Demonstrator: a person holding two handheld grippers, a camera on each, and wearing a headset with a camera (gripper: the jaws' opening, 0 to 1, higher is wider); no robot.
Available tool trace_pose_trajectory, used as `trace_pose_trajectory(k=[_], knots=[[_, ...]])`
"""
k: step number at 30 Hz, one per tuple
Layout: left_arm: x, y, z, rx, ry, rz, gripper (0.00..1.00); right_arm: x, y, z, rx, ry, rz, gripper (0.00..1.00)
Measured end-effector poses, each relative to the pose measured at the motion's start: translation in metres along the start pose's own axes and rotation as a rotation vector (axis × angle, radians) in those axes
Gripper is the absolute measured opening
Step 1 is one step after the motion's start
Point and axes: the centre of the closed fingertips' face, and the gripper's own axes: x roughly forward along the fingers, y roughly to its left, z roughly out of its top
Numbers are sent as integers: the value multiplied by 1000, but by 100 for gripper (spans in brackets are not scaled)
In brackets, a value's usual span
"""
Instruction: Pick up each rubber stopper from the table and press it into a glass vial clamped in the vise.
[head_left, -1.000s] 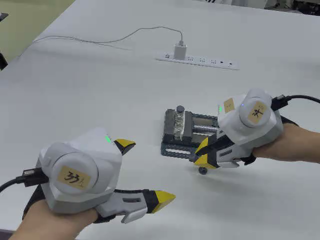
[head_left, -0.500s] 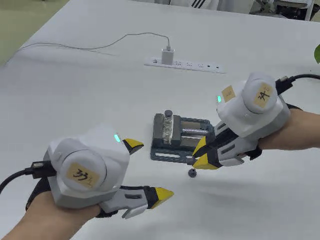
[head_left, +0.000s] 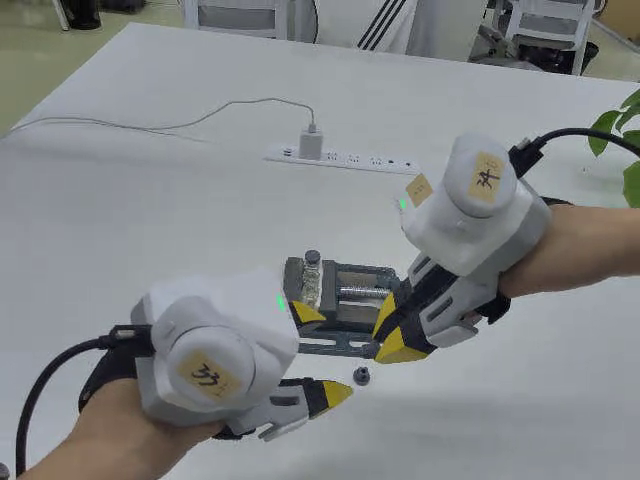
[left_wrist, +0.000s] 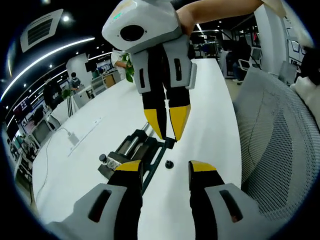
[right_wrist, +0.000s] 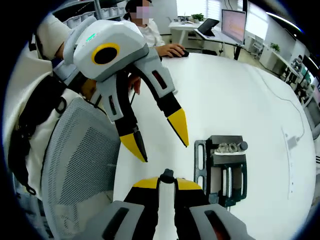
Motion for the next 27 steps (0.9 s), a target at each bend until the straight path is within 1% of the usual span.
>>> trace_pose_trajectory(k=[2, 5, 8, 11, 14, 16, 19, 21, 25, 27], knots=[[1, 0, 1, 12, 2, -7, 32, -1, 0, 2, -3, 6, 3, 6], [1, 0, 2, 42, 6, -23, 28, -1, 2, 4, -7, 13, 18, 6], [2, 0, 7, 72, 6, -47, 22, 1, 2, 6, -14, 29, 28, 6], [3, 0, 9, 90, 9, -58, 16, 1, 2, 9, -11, 30, 37, 6], [3, 1, 10, 114, 20, -62, 15, 1, 4, 12, -16, 32, 41, 6], [3, -1, 11, 134, 22, -77, 14, 2, 4, 14, -21, 33, 43, 6], [4, -3, 11, 138, 30, -93, 12, 2, 4, 16, -21, 31, 45, 6], [5, -3, 10, 162, 45, -89, 11, 1, 6, 16, -24, 34, 48, 6], [7, -6, 12, 158, 50, -108, 7, 2, 7, 15, -29, 39, 52, 6], [8, -6, 11, 170, 55, -109, 7, 2, 7, 14, -32, 43, 51, 6]])
